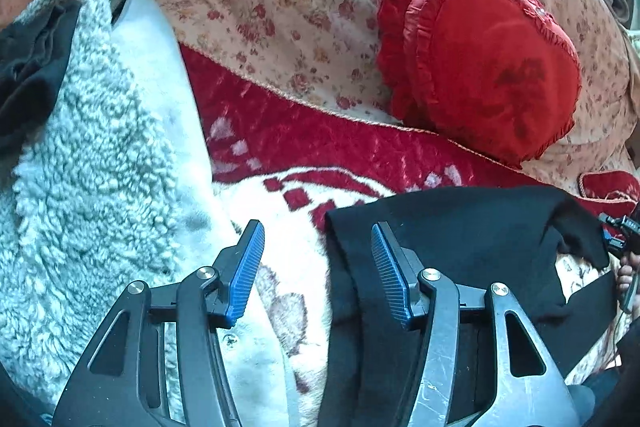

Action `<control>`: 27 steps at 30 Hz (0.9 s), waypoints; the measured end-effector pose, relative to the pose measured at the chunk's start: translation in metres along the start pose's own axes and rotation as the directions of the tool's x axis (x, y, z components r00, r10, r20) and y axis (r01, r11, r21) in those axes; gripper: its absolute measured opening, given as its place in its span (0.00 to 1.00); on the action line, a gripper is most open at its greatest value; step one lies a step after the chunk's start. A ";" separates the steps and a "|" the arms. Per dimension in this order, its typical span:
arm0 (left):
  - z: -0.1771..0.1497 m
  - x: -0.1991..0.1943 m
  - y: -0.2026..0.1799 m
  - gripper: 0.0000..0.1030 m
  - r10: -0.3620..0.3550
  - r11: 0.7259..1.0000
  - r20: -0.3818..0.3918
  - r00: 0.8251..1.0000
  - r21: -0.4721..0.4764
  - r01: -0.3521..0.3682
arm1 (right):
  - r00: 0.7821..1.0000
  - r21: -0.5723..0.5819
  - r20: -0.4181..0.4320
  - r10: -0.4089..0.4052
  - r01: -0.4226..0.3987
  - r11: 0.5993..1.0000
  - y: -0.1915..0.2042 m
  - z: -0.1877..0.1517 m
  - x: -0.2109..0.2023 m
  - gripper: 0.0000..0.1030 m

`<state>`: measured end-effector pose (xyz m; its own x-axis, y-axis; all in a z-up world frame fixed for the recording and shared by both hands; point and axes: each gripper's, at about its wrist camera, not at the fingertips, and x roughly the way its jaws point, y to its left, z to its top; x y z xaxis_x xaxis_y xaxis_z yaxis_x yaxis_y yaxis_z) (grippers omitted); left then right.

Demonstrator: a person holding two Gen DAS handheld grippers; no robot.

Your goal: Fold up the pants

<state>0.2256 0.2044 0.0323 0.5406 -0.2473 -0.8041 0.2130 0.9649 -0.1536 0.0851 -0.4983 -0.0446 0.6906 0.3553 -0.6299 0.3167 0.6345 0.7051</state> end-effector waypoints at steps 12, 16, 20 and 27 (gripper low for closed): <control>-0.007 0.027 -0.014 0.56 -0.036 0.938 -0.101 0.994 0.340 0.068 | 0.994 -0.210 0.095 -0.058 0.077 0.975 0.045 -0.023 -0.025 0.06; -0.008 0.047 -0.018 0.57 -0.049 0.902 -0.145 0.988 0.419 0.106 | 0.991 -0.258 0.103 -0.082 0.106 0.960 0.054 -0.036 -0.025 0.06; 0.007 0.058 -0.010 0.56 -0.115 0.931 -0.100 0.988 0.336 0.142 | 0.991 -0.244 0.081 -0.106 0.123 0.962 0.048 -0.039 -0.014 0.06; 0.005 0.089 -0.019 0.49 -0.180 0.927 -0.144 0.973 0.306 0.216 | 0.992 -0.203 0.086 -0.095 0.111 0.973 0.039 -0.039 -0.014 0.06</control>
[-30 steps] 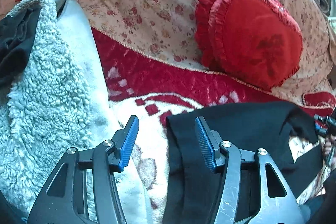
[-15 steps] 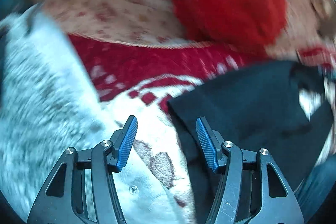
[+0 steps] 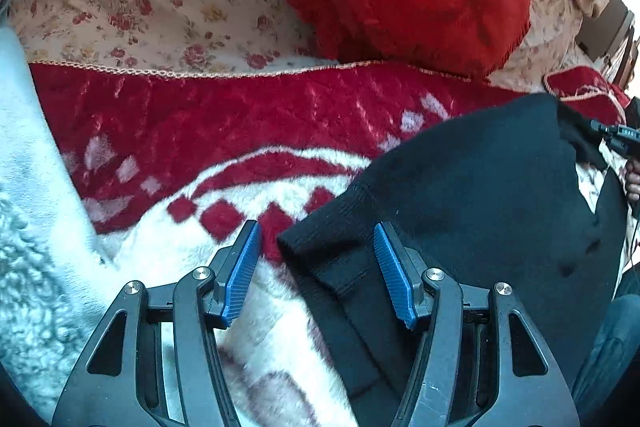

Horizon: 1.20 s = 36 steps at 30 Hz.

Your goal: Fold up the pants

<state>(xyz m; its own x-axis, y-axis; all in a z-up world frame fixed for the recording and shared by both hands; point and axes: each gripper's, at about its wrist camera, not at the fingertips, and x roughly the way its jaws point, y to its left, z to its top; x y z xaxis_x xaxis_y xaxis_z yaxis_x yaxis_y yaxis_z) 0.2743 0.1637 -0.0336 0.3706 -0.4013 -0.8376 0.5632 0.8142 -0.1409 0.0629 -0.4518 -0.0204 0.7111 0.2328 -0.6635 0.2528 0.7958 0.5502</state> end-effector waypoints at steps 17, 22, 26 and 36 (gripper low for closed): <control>-0.017 -0.109 -0.091 0.05 0.185 0.959 0.307 0.934 0.152 -0.240 | 0.997 -0.187 0.079 0.009 0.006 0.982 0.032 -0.004 -0.037 0.06; -0.067 -0.144 -0.107 0.04 0.142 0.975 0.351 0.926 0.114 -0.192 | 0.996 -0.357 0.086 0.039 -0.006 0.934 0.051 -0.044 -0.090 0.05; -0.118 -0.135 -0.093 0.04 0.135 0.989 0.299 0.945 0.023 -0.148 | 0.999 -0.455 0.043 -0.004 0.023 0.890 0.054 -0.097 -0.121 0.05; -0.189 -0.122 -0.062 0.42 0.067 0.943 0.204 0.977 -0.332 0.004 | 0.966 -0.363 -0.010 -0.257 0.236 0.901 -0.001 -0.132 -0.128 0.19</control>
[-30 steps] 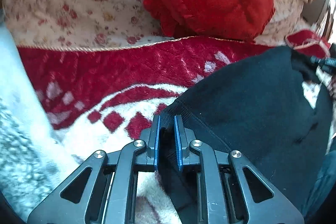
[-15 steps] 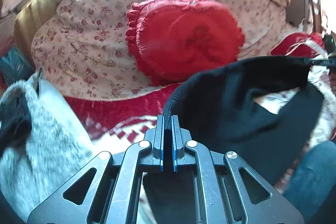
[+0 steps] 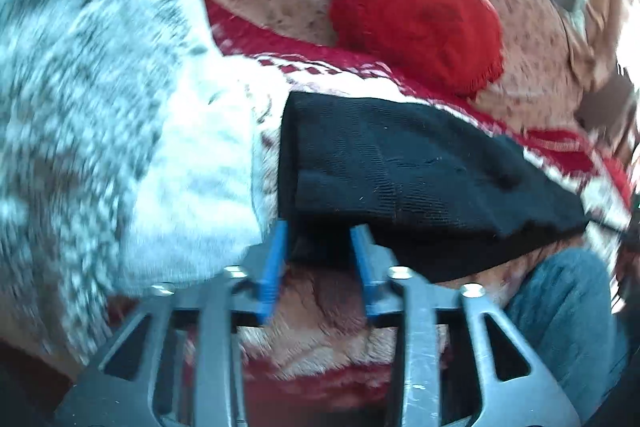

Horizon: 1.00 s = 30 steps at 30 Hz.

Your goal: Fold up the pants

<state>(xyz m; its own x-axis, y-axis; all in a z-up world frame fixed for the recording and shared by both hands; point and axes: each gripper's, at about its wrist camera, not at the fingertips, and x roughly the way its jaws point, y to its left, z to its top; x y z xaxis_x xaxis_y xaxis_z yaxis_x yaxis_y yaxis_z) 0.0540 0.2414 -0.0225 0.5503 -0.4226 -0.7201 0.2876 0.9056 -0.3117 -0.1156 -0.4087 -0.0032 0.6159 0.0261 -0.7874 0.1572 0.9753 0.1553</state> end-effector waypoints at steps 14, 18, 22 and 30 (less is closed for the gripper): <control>-0.012 0.029 -0.002 0.46 -0.483 0.683 0.063 0.873 -0.598 0.421 | 0.974 0.332 0.226 0.021 -0.097 0.938 -0.024 -0.014 -0.038 0.21; -0.004 0.033 0.008 0.46 -0.451 0.638 0.127 0.883 -0.646 0.418 | 0.966 0.255 0.253 0.043 -0.110 0.961 0.001 0.000 -0.033 0.21; -0.003 0.028 0.023 0.46 -0.418 0.609 0.183 0.890 -0.670 0.424 | 0.940 0.237 0.334 0.073 -0.159 0.958 0.011 -0.001 -0.045 0.21; 0.003 0.023 0.004 0.13 -0.348 0.735 0.131 0.928 -0.576 0.357 | 0.879 0.536 0.412 0.241 -0.447 0.716 -0.026 -0.057 -0.030 0.24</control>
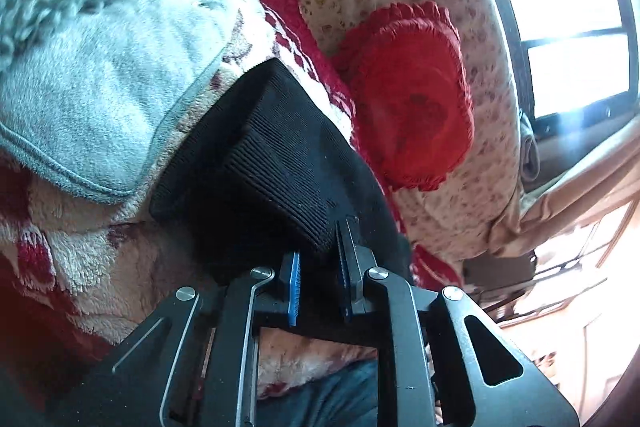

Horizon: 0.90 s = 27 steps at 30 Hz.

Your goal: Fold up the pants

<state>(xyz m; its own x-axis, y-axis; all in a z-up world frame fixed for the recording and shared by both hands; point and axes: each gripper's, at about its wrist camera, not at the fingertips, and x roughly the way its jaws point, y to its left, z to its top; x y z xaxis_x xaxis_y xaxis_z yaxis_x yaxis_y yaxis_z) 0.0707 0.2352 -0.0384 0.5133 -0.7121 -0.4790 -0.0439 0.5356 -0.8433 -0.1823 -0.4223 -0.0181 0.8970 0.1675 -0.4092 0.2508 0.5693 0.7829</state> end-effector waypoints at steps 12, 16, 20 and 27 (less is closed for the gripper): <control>0.000 0.005 -0.004 0.13 0.035 0.998 -0.022 0.999 0.044 -0.034 | 0.999 0.299 0.019 0.034 -0.038 0.954 -0.041 -0.018 -0.011 0.29; 0.001 0.007 -0.005 0.12 0.046 0.997 -0.029 0.999 0.062 -0.044 | 0.998 0.273 -0.044 0.044 -0.030 0.961 -0.036 -0.017 0.007 0.29; 0.001 0.006 -0.014 0.05 0.058 0.993 -0.027 0.998 0.107 -0.055 | 0.998 0.191 -0.057 0.018 -0.007 0.982 -0.024 -0.012 0.016 0.04; -0.011 0.001 -0.023 0.04 0.102 0.979 -0.017 0.995 0.178 -0.097 | 0.999 -0.236 0.044 0.031 -0.020 0.972 0.056 0.017 0.006 0.03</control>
<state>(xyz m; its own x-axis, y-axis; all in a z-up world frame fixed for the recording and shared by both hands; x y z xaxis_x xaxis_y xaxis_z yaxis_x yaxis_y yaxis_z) 0.0633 0.2170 -0.0222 0.4914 -0.6616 -0.5663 0.0597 0.6743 -0.7360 -0.1566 -0.4031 0.0317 0.9196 0.1494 -0.3633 0.1399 0.7398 0.6582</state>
